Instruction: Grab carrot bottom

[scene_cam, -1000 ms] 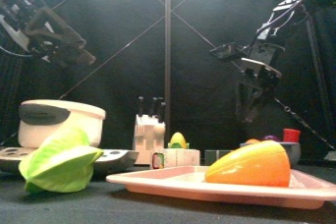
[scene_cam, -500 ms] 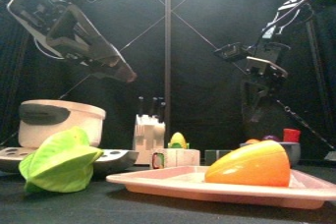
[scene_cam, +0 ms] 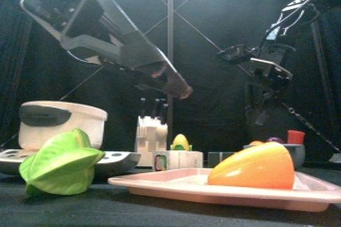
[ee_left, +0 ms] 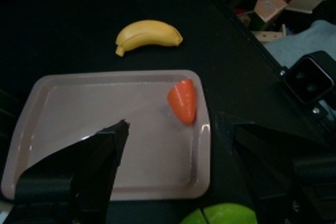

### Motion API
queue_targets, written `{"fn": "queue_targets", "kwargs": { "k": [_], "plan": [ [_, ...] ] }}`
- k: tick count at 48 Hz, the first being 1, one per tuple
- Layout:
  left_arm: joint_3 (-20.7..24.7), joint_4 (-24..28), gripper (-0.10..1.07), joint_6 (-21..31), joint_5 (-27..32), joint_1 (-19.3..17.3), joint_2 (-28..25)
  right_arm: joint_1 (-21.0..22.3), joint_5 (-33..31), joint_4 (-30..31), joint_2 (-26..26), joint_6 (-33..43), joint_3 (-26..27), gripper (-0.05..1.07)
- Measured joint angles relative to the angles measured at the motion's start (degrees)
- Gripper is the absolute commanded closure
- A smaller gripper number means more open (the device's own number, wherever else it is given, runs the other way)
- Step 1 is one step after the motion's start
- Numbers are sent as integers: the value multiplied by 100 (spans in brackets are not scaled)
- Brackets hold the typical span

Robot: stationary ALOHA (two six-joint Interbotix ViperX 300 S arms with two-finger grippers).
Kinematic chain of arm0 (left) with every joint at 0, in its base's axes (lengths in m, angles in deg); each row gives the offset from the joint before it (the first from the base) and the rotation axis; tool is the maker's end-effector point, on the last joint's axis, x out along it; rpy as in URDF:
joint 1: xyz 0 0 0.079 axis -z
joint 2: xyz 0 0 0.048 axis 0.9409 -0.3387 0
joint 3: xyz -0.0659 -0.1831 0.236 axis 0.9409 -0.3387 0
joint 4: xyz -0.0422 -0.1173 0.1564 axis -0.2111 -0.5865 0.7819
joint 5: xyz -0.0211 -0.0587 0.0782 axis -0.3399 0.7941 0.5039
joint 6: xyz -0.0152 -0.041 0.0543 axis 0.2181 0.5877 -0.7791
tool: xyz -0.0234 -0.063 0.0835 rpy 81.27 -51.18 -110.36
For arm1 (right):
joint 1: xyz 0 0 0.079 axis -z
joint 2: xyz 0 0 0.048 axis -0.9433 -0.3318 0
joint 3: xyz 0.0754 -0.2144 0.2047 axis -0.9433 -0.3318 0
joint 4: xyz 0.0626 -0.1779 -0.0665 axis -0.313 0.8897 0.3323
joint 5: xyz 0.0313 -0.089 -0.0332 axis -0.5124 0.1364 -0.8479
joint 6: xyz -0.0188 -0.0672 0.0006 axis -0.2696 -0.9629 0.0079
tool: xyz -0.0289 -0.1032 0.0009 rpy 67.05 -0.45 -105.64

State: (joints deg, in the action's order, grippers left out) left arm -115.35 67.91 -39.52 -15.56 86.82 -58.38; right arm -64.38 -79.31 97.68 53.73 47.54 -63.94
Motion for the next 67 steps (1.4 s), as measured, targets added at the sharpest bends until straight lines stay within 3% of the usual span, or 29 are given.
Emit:
{"fn": "queue_targets", "kwargs": {
  "k": [23, 38, 67],
  "plan": [
    [791, -712, -6, 35, 26, 62, -853, 0, 53, -70, -114, 0, -26, 10],
    [1020, -756, -5, 18, 149, 352, -1248, 0, 123, -79, -237, -9, -26, 10],
    [1283, -756, -4, 18, 299, 316, -1608, 0, 132, -105, -299, -9, -26, 10]
  ]
}}
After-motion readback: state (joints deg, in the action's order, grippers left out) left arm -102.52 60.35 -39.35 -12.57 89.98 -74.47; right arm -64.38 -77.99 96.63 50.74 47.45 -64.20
